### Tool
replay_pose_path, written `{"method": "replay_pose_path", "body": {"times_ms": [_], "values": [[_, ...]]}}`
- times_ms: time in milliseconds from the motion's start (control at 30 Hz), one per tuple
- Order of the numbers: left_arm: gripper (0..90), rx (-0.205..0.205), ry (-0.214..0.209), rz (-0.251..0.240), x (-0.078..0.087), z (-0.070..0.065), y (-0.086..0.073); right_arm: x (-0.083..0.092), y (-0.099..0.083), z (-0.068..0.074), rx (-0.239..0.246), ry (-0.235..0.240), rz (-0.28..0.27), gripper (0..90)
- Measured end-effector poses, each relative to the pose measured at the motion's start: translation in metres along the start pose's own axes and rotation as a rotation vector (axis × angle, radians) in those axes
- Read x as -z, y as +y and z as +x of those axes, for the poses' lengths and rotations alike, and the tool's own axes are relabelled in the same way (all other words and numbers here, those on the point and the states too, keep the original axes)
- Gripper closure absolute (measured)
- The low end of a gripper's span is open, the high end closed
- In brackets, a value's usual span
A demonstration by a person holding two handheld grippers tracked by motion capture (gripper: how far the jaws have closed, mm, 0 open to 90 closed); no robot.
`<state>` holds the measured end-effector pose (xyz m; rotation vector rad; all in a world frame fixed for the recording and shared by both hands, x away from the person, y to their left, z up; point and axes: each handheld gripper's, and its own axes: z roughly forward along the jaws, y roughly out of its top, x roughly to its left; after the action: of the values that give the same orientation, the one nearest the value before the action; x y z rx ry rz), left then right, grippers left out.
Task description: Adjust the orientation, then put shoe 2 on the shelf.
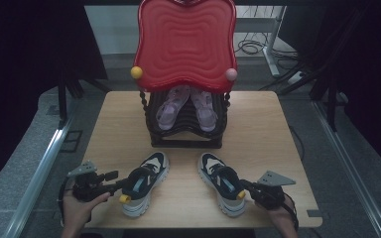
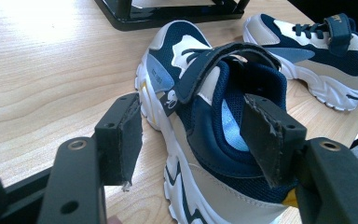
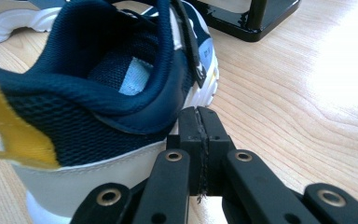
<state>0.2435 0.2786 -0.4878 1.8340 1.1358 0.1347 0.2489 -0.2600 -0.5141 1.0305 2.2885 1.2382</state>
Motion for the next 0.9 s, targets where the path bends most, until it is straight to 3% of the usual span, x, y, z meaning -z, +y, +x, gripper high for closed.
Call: {"method": "replay_pose_path", "body": {"times_ms": [400, 667, 900], "values": [[38.7, 0.001, 0.006, -0.005, 0.002, 0.0, -0.001, -0.002, -0.001, -0.005, -0.023, -0.014, 0.0, 89.6], [39.5, -0.002, 0.021, -0.062, 0.009, -0.001, 0.001, 0.007, 0.01, -0.013, -0.031, -0.034, -0.055, 89.7], [39.7, -0.013, 0.02, -0.074, 0.008, -0.003, 0.006, 0.01, 0.025, -0.016, -0.028, -0.043, -0.095, 86.6]]}}
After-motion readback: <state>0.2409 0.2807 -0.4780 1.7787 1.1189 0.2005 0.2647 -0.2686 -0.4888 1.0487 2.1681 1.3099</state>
